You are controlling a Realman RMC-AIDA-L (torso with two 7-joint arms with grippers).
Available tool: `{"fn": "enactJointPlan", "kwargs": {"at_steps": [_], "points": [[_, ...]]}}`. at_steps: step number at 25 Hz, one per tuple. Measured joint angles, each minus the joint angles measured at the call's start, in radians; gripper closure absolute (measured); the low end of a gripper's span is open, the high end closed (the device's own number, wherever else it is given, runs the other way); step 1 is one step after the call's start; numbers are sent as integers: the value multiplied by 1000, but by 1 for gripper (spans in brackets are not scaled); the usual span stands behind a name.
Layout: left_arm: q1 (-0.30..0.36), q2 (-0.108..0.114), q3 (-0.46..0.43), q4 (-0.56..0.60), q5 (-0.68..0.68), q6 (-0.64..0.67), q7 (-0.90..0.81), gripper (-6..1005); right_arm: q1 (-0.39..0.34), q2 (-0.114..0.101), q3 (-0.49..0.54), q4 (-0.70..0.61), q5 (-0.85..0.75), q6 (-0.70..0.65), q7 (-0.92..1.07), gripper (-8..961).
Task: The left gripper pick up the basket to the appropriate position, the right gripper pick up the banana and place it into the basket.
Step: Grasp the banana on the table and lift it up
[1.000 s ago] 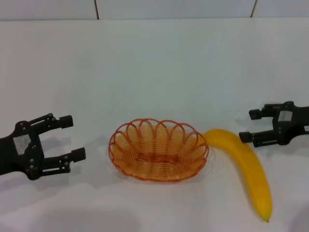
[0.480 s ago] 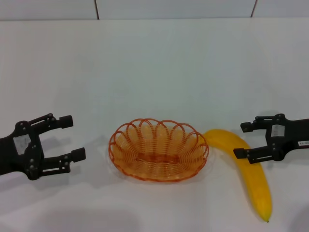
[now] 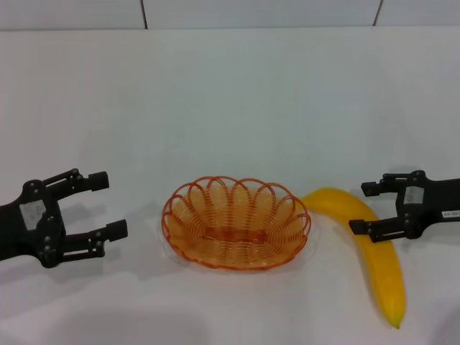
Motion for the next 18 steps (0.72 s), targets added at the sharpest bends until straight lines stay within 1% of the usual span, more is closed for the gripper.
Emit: {"fn": "enactJointPlan", "kwargs": {"at_steps": [18], "points": [[0,1,0,0,1,0,-11,118,3,-2,11,-9,-13,54,7,93]]}}
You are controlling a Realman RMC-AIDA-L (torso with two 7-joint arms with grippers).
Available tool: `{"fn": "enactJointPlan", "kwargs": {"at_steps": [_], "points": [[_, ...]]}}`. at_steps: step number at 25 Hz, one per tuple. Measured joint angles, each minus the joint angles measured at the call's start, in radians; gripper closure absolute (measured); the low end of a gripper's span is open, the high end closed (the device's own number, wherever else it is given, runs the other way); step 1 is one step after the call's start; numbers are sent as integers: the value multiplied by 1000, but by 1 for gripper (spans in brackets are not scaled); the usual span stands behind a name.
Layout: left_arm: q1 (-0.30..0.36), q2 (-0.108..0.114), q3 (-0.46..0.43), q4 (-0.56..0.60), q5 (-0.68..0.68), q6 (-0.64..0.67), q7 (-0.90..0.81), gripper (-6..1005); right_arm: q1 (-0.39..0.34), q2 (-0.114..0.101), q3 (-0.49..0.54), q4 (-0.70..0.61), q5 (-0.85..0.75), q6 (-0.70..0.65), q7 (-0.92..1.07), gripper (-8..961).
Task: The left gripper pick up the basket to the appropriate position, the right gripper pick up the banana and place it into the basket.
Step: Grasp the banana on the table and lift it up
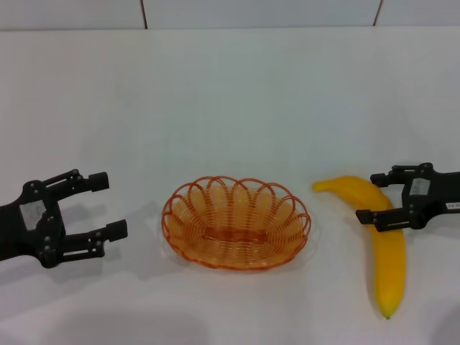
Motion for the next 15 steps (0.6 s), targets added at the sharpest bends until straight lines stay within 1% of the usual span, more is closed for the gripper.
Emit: {"fn": "enactJointPlan", "kwargs": {"at_steps": [5,13,15], "points": [[-1,1,0,0,0,0,0,118,1,0,-1,1,-21,20,12,93],[-2,1,0,0,0,0,-1,118,3,0,0,0,-22,4,13,93],[-2,1,0,0,0,0,-1,118,3,0,0,-1,-19,-11,13,154]]}}
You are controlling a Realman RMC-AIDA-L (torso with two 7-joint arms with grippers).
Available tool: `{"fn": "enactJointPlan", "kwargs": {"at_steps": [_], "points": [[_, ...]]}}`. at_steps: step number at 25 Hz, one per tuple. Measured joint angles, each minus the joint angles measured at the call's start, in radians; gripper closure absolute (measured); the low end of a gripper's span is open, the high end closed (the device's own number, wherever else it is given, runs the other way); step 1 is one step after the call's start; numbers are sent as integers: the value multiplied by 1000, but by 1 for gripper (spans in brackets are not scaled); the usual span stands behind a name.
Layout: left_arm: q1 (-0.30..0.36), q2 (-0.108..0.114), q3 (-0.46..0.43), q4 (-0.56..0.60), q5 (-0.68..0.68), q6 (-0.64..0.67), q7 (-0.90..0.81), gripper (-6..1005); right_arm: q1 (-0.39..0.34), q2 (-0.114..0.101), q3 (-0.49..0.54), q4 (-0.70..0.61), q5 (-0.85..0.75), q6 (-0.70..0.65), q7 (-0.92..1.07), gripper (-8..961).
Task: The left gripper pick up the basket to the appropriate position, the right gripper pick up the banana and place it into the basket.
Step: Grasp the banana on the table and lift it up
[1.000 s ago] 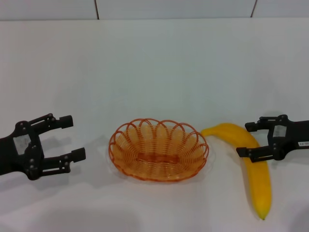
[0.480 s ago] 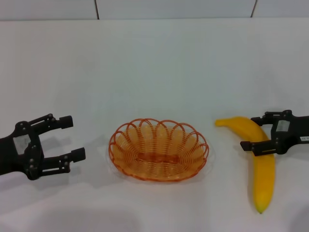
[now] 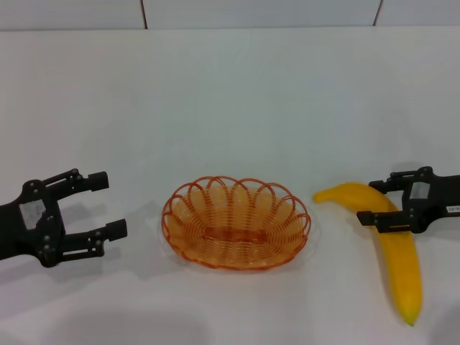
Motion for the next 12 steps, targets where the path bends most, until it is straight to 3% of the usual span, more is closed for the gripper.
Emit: {"fn": "enactJointPlan", "kwargs": {"at_steps": [4,12], "points": [[1,0,0,0,0,0,0,118,1,0,-1,-3,-1,-19,-2,276],[1,0,0,0,0,0,0,118,2,0,0,-14,-1,-19,-1,413]]}}
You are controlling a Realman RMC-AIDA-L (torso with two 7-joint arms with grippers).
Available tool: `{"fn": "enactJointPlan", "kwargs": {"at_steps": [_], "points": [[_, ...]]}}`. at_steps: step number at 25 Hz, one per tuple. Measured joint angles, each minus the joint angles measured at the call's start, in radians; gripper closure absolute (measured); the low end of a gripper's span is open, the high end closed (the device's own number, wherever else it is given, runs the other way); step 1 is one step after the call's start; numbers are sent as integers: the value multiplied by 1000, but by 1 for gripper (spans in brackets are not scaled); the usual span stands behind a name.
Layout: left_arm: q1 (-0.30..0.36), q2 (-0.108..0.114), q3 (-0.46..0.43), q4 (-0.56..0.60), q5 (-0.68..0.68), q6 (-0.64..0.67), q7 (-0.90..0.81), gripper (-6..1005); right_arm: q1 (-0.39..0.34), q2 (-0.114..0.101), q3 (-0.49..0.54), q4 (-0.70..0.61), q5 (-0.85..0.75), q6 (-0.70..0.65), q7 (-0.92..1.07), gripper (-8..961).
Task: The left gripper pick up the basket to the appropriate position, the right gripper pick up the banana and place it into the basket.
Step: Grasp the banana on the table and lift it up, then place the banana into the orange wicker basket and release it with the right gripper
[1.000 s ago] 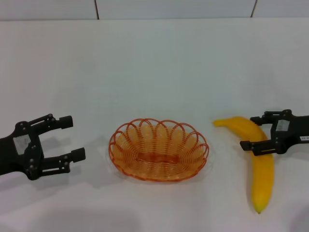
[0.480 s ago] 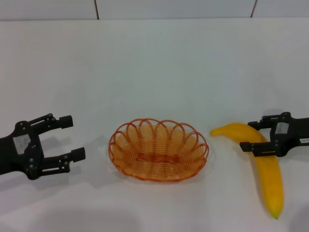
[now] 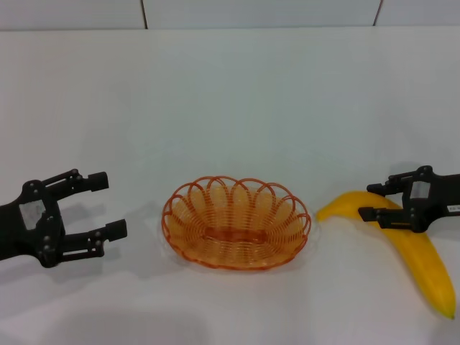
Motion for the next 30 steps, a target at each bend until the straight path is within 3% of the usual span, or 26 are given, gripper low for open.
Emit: {"fn": "enactJointPlan", "kwargs": {"at_steps": [3,14,23,30], "points": [[0,0,0,0,0,0,0,119,1,0,0,-19,2,-1,15,464],[2,0,0,0,0,0,0,118,25,0,0,-111,5,-79,74,443],[10,1,8,2,69,5,0,119,204,4,-40,-255,101,-442,175,426],[11,2,11,4,93,3,-1,119,262,5,-179,-257,256,-490,209,413]]}}
